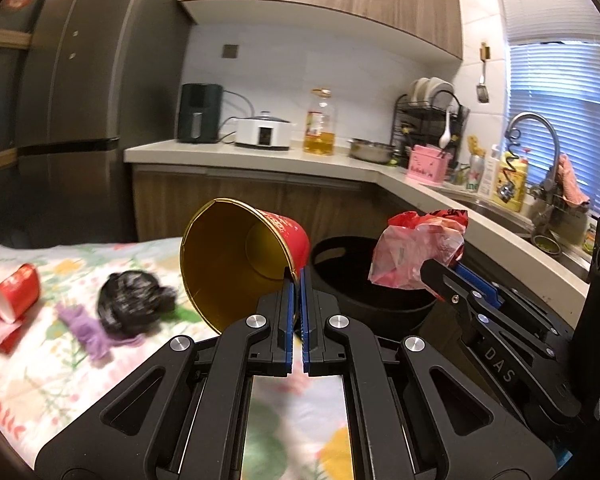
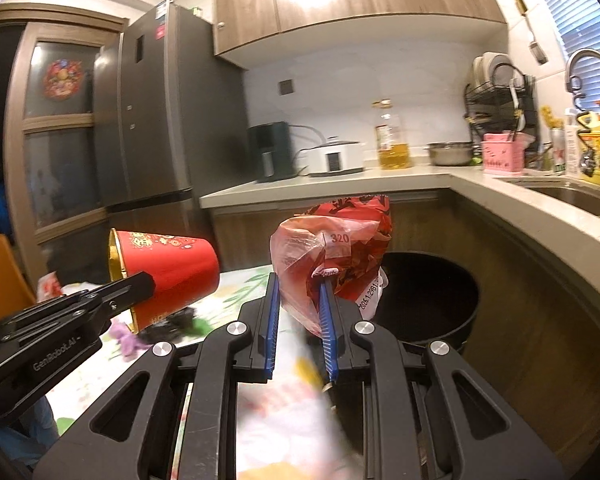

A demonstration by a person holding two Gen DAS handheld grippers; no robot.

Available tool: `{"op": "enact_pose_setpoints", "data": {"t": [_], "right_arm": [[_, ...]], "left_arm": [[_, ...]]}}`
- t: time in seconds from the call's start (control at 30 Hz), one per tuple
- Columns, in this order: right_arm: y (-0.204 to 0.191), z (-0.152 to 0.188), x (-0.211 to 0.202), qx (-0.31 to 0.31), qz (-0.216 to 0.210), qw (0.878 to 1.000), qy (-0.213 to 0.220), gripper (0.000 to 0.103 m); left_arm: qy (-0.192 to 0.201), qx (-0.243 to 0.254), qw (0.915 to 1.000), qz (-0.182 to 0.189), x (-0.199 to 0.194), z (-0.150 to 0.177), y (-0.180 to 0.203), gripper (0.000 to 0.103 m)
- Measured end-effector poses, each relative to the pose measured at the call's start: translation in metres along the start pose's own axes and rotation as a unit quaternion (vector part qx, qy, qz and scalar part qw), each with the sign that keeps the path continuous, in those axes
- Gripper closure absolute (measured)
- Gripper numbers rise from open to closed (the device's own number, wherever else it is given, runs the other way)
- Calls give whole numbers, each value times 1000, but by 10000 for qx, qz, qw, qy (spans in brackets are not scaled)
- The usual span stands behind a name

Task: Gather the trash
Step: 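Carry the red cup and red snack bag over the black bin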

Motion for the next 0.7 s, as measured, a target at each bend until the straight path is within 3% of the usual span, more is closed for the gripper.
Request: {"op": "enact_pose_setpoints", "data": {"t": [0.27, 0.7], "right_arm": [[34, -8, 14, 159, 375, 9991, 83, 83], [60, -19, 39, 203, 641, 9977, 95, 83]], "left_arm": [[26, 77, 9994, 343, 40, -14, 22, 101], [-113, 134, 9972, 725, 99, -19, 47, 101]]}}
Point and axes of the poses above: each gripper's, at about its wrist camera, not at the fingertips, and x roughly the way its jaws point, y to its right, z to its underside, the point moved 8 cm from there along x, roughly the way its jaws point, and after that the axes turned 11 degrees about z, right-handed, at the moved point
